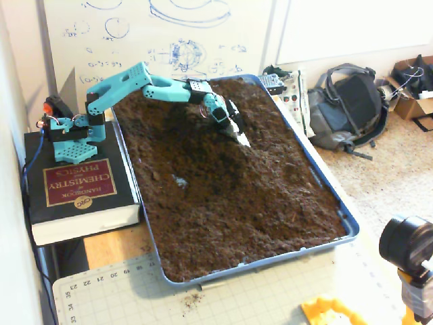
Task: Build a berm.
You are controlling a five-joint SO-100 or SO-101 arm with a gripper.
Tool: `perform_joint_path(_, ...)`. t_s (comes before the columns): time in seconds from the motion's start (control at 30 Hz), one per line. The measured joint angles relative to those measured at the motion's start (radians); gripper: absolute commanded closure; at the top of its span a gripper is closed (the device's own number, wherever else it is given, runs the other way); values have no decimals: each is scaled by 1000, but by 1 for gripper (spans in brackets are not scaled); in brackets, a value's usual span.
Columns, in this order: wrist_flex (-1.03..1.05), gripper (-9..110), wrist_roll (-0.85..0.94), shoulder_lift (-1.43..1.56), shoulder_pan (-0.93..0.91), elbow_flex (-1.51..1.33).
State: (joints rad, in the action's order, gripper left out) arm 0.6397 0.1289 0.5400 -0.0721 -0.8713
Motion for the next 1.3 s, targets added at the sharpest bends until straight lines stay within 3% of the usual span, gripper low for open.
perform_joint_path(1.03,316,101,-11,183,0,-23)
perform_joint_path(1.17,255,101,-11,267,0,-25)
perform_joint_path(1.3,48,101,-11,291,-26,-25)
